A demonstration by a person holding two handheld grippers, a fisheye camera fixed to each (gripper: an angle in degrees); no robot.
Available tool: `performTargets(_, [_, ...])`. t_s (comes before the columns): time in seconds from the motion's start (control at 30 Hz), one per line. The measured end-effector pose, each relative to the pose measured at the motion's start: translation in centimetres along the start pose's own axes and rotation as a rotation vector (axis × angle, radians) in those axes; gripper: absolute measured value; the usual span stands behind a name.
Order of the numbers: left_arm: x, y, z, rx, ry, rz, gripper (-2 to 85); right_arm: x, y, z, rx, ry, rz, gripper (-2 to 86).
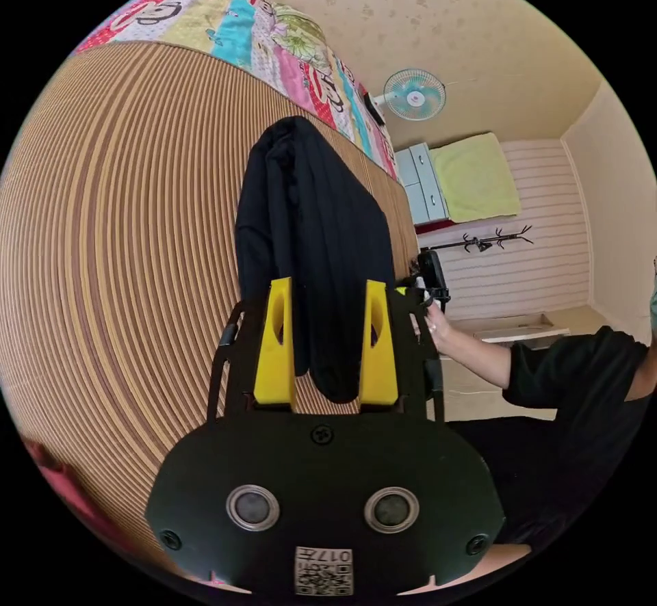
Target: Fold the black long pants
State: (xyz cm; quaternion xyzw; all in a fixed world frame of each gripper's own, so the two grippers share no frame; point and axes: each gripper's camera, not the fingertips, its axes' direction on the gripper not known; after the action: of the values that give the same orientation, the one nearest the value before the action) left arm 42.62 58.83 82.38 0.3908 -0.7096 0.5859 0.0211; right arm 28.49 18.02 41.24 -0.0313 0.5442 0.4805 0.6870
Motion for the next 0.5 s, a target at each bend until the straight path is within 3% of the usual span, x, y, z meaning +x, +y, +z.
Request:
performTargets(0.13, [0.9,-1.4,1.1,-0.051,-0.028,-0.058,11.4,-0.7,-1.0,0.9,0.000,0.070,0.027,13.9])
performTargets(0.3, [6.8,-2.1,-6.0,0.052,0.071,0.142,5.1,-4.4,0.7,-1.5,0.128,-0.101,-0.008,7.7])
performTargets(0.43, [6.9,-3.5,-9.4,0.064,-0.103,0.171,5.4,-5.9,0.3,-1.3,0.183,-0.108,-0.054,7.6])
performTargets(0.5, [4.3,-4.3,-8.4,-0.020,-0.135,0.073,6.4,-4.6,-1.1,0.7,0.116,0.042,-0.009,8.6])
